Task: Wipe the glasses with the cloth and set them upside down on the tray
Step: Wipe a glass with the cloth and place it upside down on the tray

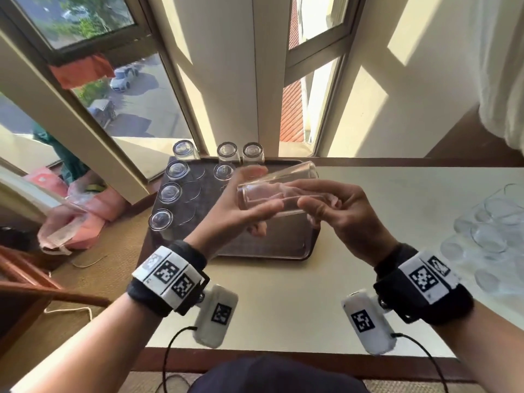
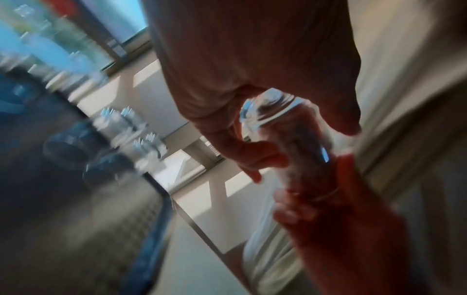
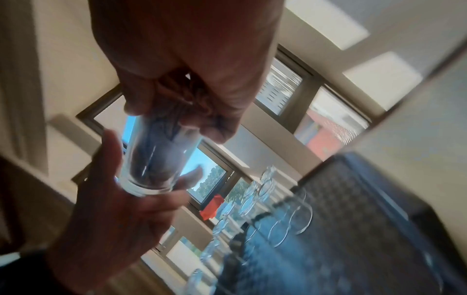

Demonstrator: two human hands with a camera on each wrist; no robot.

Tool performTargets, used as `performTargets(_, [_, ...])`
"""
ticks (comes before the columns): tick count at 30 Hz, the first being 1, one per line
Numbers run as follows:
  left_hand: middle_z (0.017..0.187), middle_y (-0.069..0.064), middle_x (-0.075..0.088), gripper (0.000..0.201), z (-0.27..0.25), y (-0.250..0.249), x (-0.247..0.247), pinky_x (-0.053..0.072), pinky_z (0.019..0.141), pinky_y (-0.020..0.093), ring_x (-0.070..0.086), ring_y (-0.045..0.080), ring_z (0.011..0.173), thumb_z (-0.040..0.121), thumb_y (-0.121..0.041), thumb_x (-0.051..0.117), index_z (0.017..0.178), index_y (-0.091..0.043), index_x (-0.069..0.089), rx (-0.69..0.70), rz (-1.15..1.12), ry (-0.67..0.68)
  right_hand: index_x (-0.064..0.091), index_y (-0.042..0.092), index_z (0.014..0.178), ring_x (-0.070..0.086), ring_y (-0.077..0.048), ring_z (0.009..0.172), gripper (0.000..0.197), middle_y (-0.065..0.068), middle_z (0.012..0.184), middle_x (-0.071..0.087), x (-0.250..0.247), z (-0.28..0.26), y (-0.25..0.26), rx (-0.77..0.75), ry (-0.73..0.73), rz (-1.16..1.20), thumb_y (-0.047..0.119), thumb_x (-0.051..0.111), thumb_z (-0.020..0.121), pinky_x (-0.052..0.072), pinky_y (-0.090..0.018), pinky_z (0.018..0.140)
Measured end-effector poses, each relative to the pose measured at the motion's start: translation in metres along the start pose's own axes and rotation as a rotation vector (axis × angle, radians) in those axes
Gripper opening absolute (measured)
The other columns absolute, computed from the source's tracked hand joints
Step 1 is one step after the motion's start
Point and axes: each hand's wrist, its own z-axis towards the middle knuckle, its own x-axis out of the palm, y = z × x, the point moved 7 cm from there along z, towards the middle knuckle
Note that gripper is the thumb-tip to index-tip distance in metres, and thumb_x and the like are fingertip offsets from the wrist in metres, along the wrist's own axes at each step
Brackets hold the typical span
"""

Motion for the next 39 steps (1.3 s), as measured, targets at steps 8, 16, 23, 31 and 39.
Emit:
performTargets(8, [0.113, -0.001, 0.065, 0.067, -0.008, -0.025, -0.004, 0.045, 0.088, 0.01, 0.062, 0.003, 0.099, 0.069, -0.035, 0.088, 0.123, -0.019, 0.052, 0.543, 0.676, -0.039, 0.068, 0.002, 0.118, 0.048, -0.012, 0.059, 0.034, -0.011, 0.093, 0.066, 0.001, -0.005, -0.033, 0.318, 0.006, 0.249, 0.016, 0.058, 0.089, 0.044, -0.028, 0.052])
performTargets(16, [0.101, 0.003, 0.073, 0.066, 0.003, -0.011, -0.007, 0.058, 0.063, 0.023, 0.073, 0.012, 0.079, 0.064, -0.036, 0.089, 0.118, -0.015, 0.058, 0.17, 0.172, -0.083, 0.07, 0.008, 0.116, 0.049, -0.01, 0.061, 0.029, -0.008, 0.093, 0.069, 0.003, -0.005, -0.024, 0.222, -0.03, 0.177, 0.018, 0.059, 0.091, 0.041, -0.026, 0.054])
performTargets(23, [0.107, 0.004, 0.072, 0.093, 0.004, 0.004, -0.007, 0.06, 0.068, 0.031, 0.072, 0.013, 0.085, 0.053, -0.047, 0.096, 0.126, -0.016, 0.049, -0.003, -0.038, 0.004, 0.067, 0.005, 0.121, 0.063, -0.017, 0.076, 0.033, -0.013, 0.109, 0.074, 0.005, -0.001, -0.005, 0.07, 0.005, -0.024, 0.011, 0.058, 0.089, 0.052, -0.025, 0.065])
performTargets(31, [0.107, 0.009, 0.07, 0.078, -0.006, -0.015, -0.016, 0.059, 0.08, 0.033, 0.072, 0.02, 0.095, 0.062, -0.036, 0.091, 0.124, -0.017, 0.048, 0.411, 0.417, -0.152, 0.068, 0.004, 0.119, 0.043, -0.015, 0.057, 0.035, -0.02, 0.103, 0.058, 0.006, 0.005, -0.026, 0.32, 0.037, 0.261, 0.015, 0.061, 0.087, 0.044, -0.026, 0.051])
performTargets(39, [0.089, 0.001, 0.07, 0.072, -0.005, 0.007, -0.011, 0.049, 0.052, 0.022, 0.061, 0.017, 0.071, 0.059, -0.044, 0.092, 0.114, -0.015, 0.055, -0.154, -0.175, -0.156, 0.064, 0.004, 0.12, 0.071, -0.008, 0.083, 0.034, -0.004, 0.1, 0.071, 0.012, 0.009, -0.018, 0.193, 0.036, 0.117, -0.01, 0.06, 0.088, 0.055, -0.02, 0.068])
